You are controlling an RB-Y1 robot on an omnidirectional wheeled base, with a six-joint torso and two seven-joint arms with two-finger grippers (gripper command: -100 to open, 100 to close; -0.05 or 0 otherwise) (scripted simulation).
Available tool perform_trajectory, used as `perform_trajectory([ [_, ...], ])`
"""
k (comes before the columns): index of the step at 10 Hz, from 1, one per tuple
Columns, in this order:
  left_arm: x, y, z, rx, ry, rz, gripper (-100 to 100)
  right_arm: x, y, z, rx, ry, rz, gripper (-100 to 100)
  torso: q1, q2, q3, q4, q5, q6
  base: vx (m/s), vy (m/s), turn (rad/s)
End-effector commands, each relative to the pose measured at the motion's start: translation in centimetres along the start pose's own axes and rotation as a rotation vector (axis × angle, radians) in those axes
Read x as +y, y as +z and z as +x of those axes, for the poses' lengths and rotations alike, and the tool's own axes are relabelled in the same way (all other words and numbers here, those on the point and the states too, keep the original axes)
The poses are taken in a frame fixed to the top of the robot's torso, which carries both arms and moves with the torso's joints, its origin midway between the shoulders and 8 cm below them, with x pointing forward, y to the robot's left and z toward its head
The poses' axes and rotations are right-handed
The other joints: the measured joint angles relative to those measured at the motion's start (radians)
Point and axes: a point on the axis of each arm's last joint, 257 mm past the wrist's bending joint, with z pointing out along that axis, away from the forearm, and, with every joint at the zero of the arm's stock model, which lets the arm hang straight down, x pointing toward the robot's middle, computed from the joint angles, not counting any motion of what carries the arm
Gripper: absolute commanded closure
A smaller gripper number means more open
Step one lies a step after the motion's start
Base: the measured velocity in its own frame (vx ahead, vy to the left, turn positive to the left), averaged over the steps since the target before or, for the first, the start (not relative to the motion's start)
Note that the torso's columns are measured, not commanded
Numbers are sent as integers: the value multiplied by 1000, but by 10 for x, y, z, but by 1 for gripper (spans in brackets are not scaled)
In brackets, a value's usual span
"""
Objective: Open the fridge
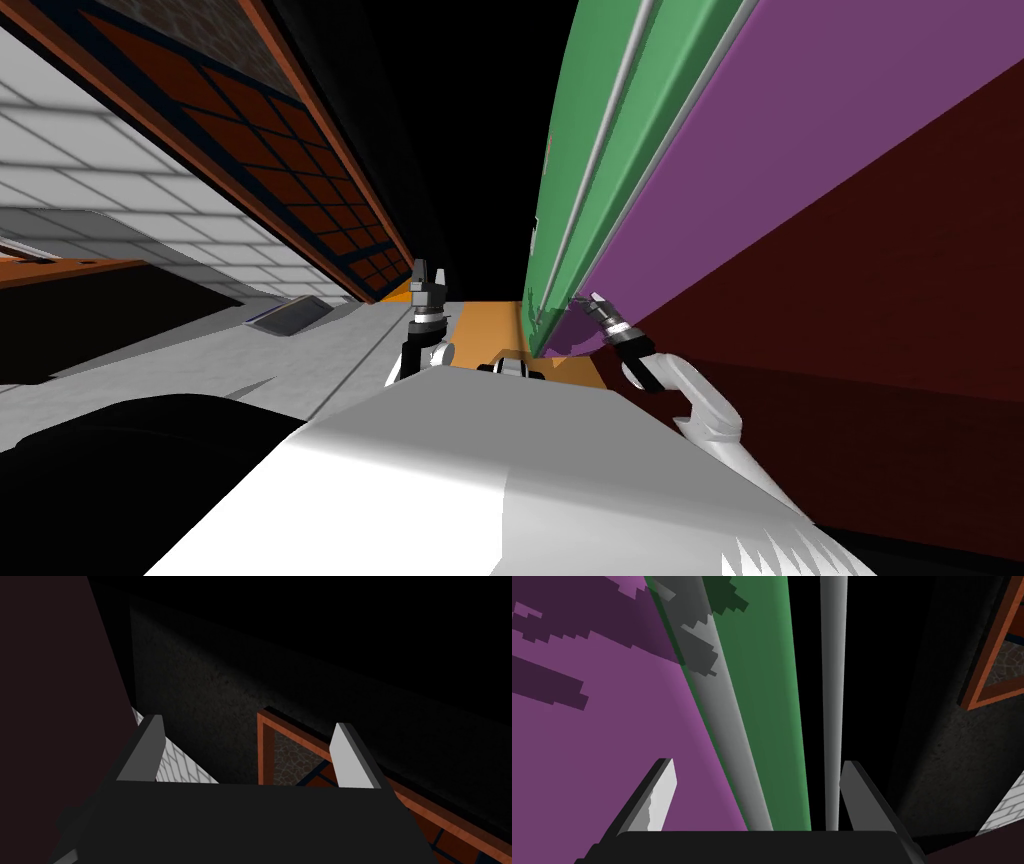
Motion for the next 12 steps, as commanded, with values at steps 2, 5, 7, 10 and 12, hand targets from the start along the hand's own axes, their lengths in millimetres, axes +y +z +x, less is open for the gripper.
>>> perform_trajectory([
  [2, 0, 0, 0, 0, 0, 0, 0, -19, 3, 0, 56, -158, 11, -100, 1, 1, 0, 0, 0, 0, 56, 59, -13],
  [5, 0, 0, 0, 0, 0, 0, 0, -31, 5, -3, 86, -260, 17, -100, -2, 1, 0, 1, 0, -1, 28, 40, -12],
  [7, 0, 0, 0, 0, 0, 0, 0, -43, 7, -7, 112, -354, 23, -100, 0, -3, -2, 2, 2, -2, 10, 45, -5],
  [10, 0, 0, 0, 0, 0, 0, 0, -65, 13, -21, 142, -492, 39, -100, 0, -9, -7, 4, 5, -5, 14, 50, -14],
  [12, 0, 0, 0, 0, 0, 0, 0, -75, 16, -31, 162, -585, 40, -100, 3, -12, -9, 6, 8, -9, 6, 38, 11],
])
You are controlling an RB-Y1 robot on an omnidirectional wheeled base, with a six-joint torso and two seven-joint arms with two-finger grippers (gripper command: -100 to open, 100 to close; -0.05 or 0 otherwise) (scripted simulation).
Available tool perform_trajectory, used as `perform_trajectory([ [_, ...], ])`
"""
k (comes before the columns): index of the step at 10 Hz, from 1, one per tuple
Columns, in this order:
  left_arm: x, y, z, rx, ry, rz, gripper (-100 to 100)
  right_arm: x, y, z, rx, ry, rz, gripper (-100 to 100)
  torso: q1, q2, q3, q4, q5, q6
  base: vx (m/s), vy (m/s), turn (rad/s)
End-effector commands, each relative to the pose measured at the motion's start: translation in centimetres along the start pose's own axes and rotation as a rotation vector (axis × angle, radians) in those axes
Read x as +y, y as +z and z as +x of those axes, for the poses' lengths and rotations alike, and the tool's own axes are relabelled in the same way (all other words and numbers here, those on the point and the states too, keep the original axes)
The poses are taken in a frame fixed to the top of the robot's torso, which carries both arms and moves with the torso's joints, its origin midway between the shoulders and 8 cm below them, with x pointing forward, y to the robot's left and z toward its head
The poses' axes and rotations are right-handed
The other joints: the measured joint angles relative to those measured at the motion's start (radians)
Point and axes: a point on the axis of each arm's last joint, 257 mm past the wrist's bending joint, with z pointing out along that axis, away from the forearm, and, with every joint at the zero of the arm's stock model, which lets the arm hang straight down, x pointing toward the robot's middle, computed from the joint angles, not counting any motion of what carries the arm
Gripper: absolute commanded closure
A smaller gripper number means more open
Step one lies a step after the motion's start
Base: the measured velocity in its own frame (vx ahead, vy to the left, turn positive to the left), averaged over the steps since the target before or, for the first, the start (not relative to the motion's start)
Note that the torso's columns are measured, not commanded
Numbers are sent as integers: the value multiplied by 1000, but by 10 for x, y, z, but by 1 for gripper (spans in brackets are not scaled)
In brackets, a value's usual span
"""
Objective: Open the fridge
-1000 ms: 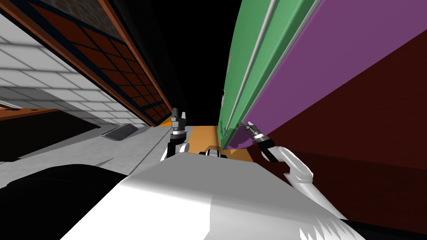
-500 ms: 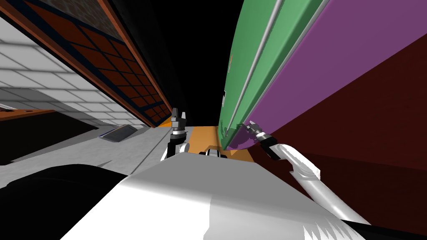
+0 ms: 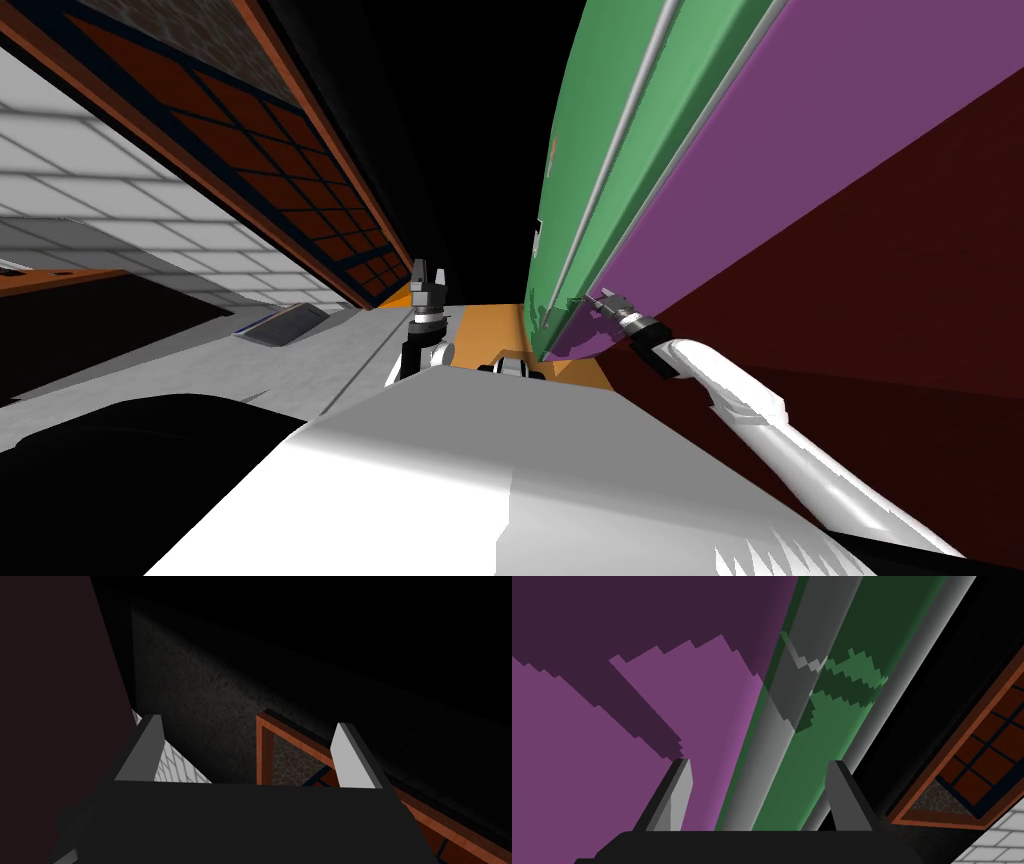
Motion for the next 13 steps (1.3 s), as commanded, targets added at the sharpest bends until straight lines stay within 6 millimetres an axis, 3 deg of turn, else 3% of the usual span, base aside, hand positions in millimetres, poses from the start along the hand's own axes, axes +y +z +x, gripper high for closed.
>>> perform_trajectory([
  [1, 0, 0, 0, 0, 0, 0, 0, -26, 5, -21, -6, -139, 25, -100, 3, 0, 0, 1, 2, -2, 12, 38, -19],
  [3, 0, 0, 0, 0, 0, 0, 0, -26, 5, -21, -6, -139, 25, -100, 5, 0, 0, 1, 3, -3, -6, 14, -12],
  [4, 0, 0, 0, 0, 0, 0, 0, -39, 7, -26, 4, -202, 37, -100, 6, 0, 0, 1, 3, -5, -4, 26, 16],
  [10, 0, 0, 0, 0, 0, 0, 0, -40, 7, -27, 10, -225, 30, -100, 11, -3, -2, 1, 5, -9, 3, 4, 1],
  [11, 0, 0, 0, 0, 0, 0, 0, -53, 10, -34, 21, -299, 39, -100, 12, -2, -2, 1, 6, -8, -3, 28, 7],
  [13, 0, 0, 0, 0, 0, 0, 0, -53, 10, -35, 24, -309, 36, -100, 14, -2, -2, 2, 7, -10, -5, 23, -10],
])
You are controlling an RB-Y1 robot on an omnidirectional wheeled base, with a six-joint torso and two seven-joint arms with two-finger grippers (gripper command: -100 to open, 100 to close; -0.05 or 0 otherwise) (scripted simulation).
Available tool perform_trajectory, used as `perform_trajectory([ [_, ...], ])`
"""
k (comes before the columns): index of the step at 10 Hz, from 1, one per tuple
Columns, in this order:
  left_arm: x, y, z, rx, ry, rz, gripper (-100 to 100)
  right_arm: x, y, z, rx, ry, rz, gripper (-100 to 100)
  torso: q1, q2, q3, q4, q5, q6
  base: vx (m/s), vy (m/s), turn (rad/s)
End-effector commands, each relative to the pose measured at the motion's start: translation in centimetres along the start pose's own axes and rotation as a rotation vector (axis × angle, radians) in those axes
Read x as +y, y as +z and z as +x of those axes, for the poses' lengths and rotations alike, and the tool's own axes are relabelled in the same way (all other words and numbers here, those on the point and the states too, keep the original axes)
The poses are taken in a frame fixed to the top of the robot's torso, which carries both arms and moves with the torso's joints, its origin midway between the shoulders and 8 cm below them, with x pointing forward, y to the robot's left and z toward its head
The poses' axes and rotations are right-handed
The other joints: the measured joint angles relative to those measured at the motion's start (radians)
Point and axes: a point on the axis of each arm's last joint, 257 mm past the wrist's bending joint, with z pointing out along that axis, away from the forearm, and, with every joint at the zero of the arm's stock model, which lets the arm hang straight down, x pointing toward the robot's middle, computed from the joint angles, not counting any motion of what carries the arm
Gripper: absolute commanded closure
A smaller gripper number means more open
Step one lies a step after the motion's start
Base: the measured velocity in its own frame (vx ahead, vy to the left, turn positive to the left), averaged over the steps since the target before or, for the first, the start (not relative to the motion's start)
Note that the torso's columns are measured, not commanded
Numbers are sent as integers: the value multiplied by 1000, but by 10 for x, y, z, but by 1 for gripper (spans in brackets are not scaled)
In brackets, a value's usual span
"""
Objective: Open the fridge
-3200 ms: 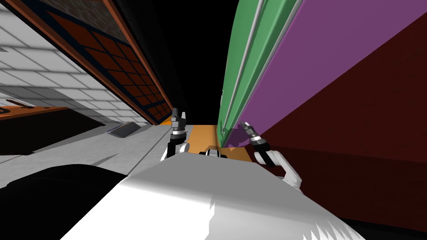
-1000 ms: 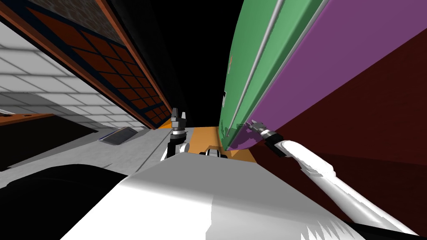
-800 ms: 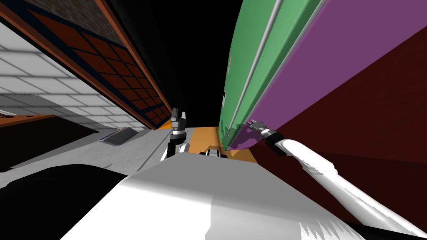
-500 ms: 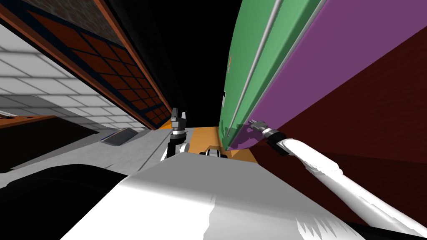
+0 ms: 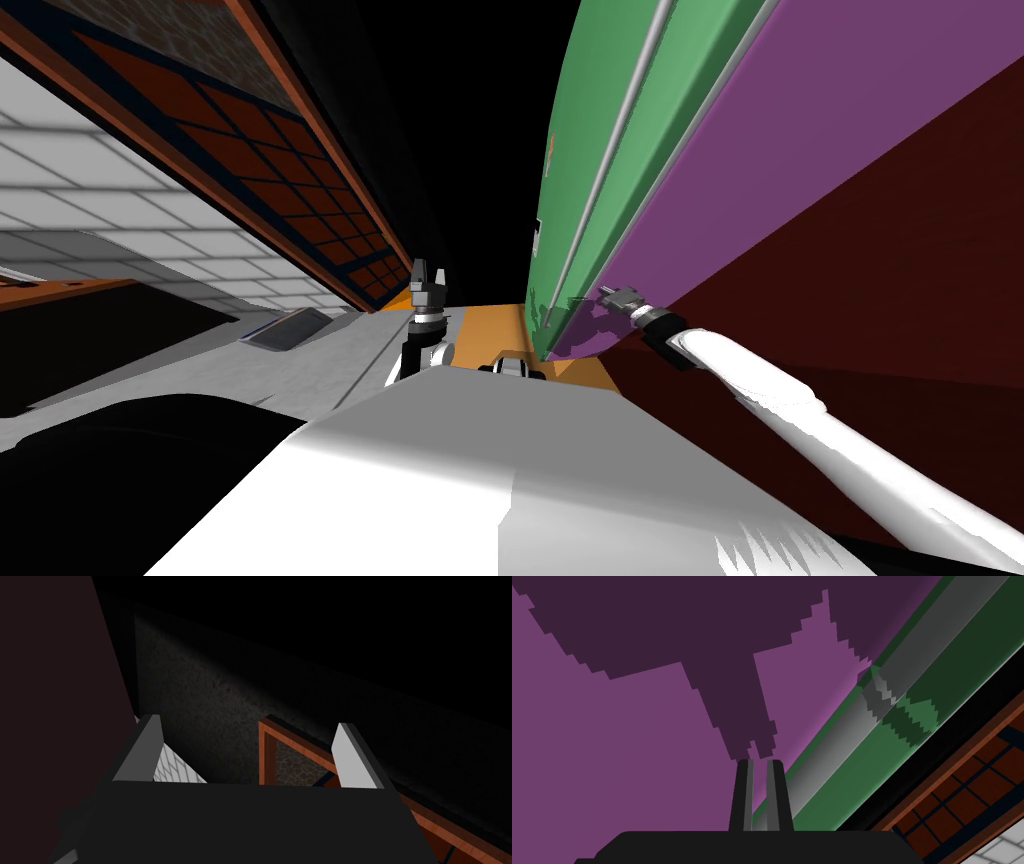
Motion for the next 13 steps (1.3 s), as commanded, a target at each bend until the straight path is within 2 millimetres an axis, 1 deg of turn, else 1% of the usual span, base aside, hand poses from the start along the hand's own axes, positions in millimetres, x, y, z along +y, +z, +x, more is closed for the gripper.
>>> perform_trajectory([
  [1, 0, 0, 0, 0, 0, 0, 0, -18, 5, -26, -42, -39, 30, -100, 1, 0, -1, 1, 1, -1, 0, 0, 0],
  [7, 0, 0, 0, 0, 0, 0, 0, -18, 5, -26, -42, -39, 30, -100, 2, 1, 0, 0, 0, 0, 3, -2, 5],
  [8, 0, 0, 0, 0, 0, 0, 0, -7, -3, -17, -10, -82, -4, -100, 2, 2, 1, 1, 1, 0, -2, 17, -148],
  [9, 0, 0, 0, 0, 0, 0, 0, -11, -3, -27, -21, -133, -5, -100, -1, 5, 3, -2, -2, 7, 16, 57, -194],
  [10, 0, 0, 0, 0, 0, 0, 0, -11, -3, -27, -21, -133, -5, -100, -5, 6, 5, -2, -5, 9, 14, 62, -48],
  [11, 0, 0, 0, 0, 0, 0, 0, -13, -3, -33, -27, -161, -5, -100, -8, 6, 4, -1, -5, 7, 22, 46, -30],
  [12, 0, 0, 0, 0, 0, 0, 0, -17, -2, -45, -40, -219, -5, -100, -7, 6, 4, -2, -4, 7, 65, 46, -96],
  [13, 0, 0, 0, 0, 0, 0, 0, -17, -2, -45, -40, -219, -5, -100, -7, 4, 3, -3, -5, 9, 45, 49, -89],
])
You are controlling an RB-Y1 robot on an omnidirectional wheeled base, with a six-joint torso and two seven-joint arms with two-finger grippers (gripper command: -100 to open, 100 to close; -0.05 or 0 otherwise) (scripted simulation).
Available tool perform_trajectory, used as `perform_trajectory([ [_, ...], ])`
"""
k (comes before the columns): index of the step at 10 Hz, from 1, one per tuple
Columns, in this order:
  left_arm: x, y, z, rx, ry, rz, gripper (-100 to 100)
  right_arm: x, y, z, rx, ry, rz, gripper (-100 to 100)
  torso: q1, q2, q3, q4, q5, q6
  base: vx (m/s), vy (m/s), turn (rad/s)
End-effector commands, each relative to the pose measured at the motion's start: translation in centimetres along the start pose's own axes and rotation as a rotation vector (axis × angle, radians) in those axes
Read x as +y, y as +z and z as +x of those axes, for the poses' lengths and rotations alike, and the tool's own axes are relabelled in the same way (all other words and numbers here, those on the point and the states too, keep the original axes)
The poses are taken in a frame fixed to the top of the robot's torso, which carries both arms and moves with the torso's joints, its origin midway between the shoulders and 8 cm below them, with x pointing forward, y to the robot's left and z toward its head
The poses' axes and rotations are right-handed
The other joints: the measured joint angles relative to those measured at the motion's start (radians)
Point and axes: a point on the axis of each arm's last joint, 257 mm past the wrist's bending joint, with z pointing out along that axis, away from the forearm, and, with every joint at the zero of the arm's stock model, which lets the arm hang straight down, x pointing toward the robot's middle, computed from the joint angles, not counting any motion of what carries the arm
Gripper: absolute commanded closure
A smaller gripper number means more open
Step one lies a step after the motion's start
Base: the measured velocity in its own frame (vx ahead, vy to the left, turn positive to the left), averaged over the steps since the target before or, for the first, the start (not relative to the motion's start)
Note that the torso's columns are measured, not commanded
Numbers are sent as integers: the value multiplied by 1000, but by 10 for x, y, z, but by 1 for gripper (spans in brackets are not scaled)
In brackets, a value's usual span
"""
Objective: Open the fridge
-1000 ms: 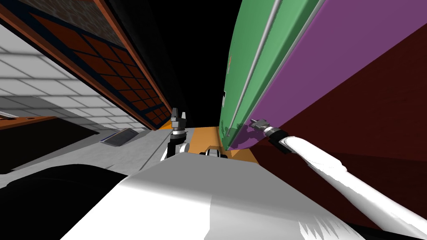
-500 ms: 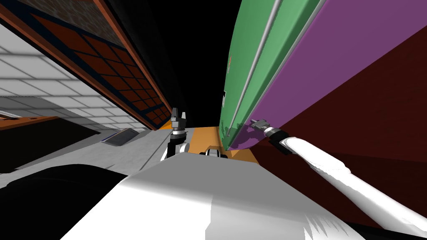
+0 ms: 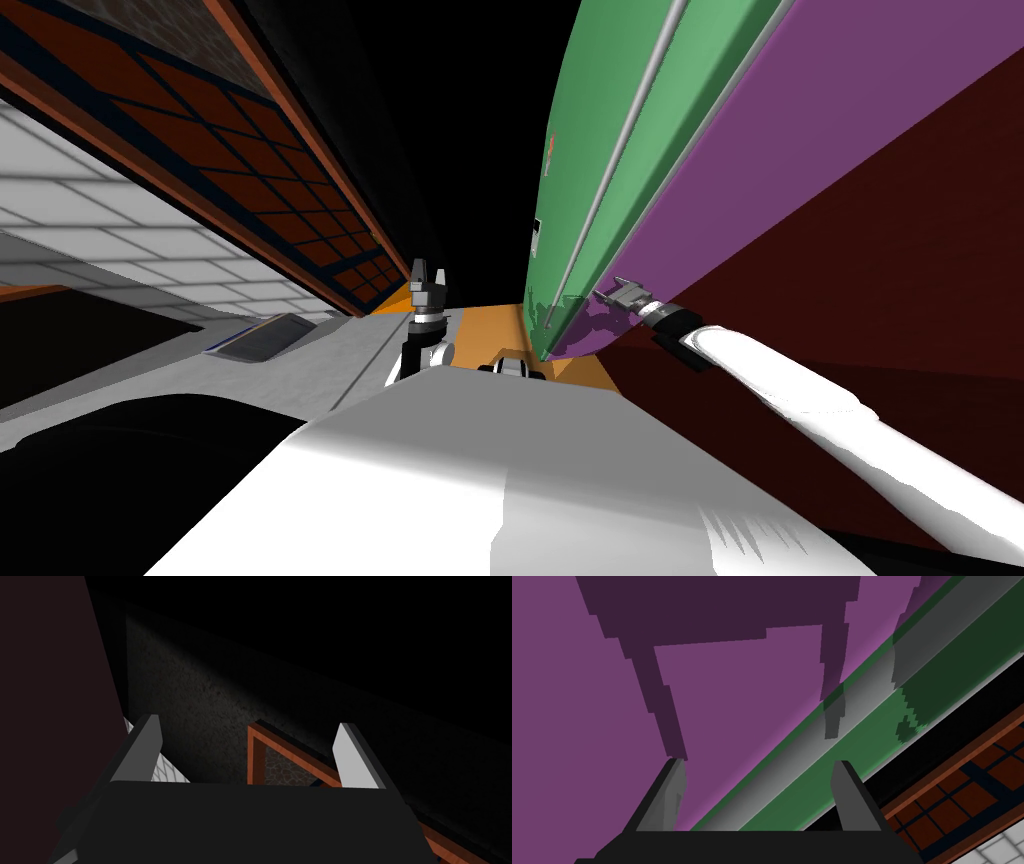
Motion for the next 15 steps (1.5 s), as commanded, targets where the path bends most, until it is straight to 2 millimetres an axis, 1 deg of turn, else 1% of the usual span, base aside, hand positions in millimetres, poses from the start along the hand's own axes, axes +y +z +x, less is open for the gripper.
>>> perform_trajectory([
  [1, 0, 0, 0, 0, 0, 0, 0, -15, 6, -19, -31, -51, 23, -100, 0, -1, -1, 0, 1, -4, 11, 19, -4],
  [3, 0, 0, 0, 0, 0, 0, 0, -15, 6, -19, -31, -51, 23, -100, 3, -1, -2, 1, 3, -5, -7, -15, 13],
  [5, 0, 0, 0, 0, 0, 0, 0, -20, 7, -30, -43, -108, 23, -100, 4, -2, -2, 0, 3, -4, 10, 17, -66],
  [7, 0, 0, 0, 0, 0, 0, 0, -20, 7, -30, -43, -108, 23, -100, 8, -1, -1, 2, 5, -6, 22, 25, -20],
  [8, 0, 0, 0, 0, 0, 0, 0, -25, 7, -40, -54, -162, 24, -100, 8, 0, -1, 2, 5, -7, 30, 21, -70],
  [9, 0, 0, 0, 0, 0, 0, 0, -27, 7, -45, -59, -188, 25, -100, 9, 0, -1, 1, 5, -6, 35, 48, -118],
  [11, 0, 0, 0, 0, 0, 0, 0, -27, 7, -45, -59, -188, 25, -100, 12, 0, -1, 2, 7, -10, 12, 19, -3],
  [12, 0, 0, 0, 0, 0, 0, 0, -32, 7, -55, -69, -238, 28, -100, 13, 0, -1, 2, 7, -10, 29, 18, -67],
  [13, 0, 0, 0, 0, 0, 0, 0, -31, 7, -54, -67, -235, 24, -100, 12, -1, -2, 1, 6, -7, 34, 20, -74],
  [14, 0, 0, 0, 0, 0, 0, 0, -32, 7, -55, -69, -238, 28, -100, 12, -1, -2, 1, 7, -9, 9, 13, -10],
  [15, 0, 0, 0, 0, 0, 0, 0, -36, 7, -64, -78, -285, 30, -100, 13, 0, -2, 1, 7, -10, 7, 27, -69],
])
